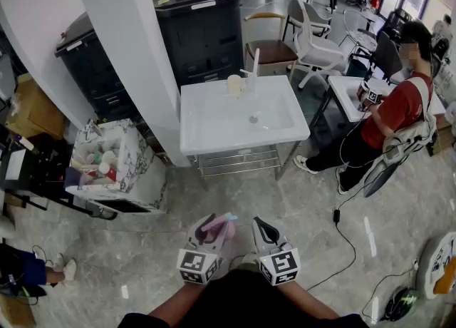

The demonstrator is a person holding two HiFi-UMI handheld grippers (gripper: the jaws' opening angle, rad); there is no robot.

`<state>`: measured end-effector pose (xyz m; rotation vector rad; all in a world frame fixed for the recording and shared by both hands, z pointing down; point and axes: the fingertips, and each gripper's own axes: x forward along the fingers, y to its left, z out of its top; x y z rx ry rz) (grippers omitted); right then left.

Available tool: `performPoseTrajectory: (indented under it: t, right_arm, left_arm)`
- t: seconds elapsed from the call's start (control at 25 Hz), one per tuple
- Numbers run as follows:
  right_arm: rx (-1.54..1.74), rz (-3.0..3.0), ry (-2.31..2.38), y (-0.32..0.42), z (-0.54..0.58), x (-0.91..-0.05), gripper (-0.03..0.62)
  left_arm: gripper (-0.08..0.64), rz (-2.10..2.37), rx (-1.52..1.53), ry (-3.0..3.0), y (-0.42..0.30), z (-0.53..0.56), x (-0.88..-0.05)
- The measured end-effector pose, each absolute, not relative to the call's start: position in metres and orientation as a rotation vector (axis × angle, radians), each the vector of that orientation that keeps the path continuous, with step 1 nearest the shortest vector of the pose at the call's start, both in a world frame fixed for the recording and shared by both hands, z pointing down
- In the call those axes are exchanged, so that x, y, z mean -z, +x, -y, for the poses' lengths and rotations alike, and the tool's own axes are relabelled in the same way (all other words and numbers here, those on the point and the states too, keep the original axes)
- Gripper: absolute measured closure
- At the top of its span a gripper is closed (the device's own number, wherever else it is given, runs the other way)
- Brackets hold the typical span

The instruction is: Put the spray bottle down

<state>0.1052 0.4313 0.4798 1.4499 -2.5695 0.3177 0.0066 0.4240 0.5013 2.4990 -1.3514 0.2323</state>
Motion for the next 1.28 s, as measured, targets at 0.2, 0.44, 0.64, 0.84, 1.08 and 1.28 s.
performPoseTrajectory:
  t: [0.2,0.44,0.64,0.84,1.08,1.28]
  right_arm:
    - [-0.329,2.597,1.464,0.124,-0.418,-0.479,0.595]
    - [-0.368,2.664,1.399,0.135,-0.413,-0.489,0.594]
    - [-0.436,2.657,1.388,0.145,-0.413,-0.506,0.594]
    - [-0.493,2.63,1.428,0.157,-0.396,-0.513,0.595]
    - [-0.486,2.582,1.495,0.168,-0.366,-0.518,0.594]
    - [-0.484,2.511,1.565,0.179,-0.33,-0.522,0.594]
  left_arm:
    - [0.391,1.36,-0.243,2.507,0.026,-0.412,-0.502]
    - [0.391,1.443,-0.24,2.475,0.034,-0.401,-0.505]
    - [0.391,1.457,-0.261,2.433,0.04,-0.397,-0.515]
    - [0.391,1.403,-0.287,2.45,0.055,-0.382,-0.522]
    - [0.391,1.304,-0.295,2.497,0.074,-0.356,-0.531]
    - [0.391,1.227,-0.293,2.545,0.084,-0.315,-0.532]
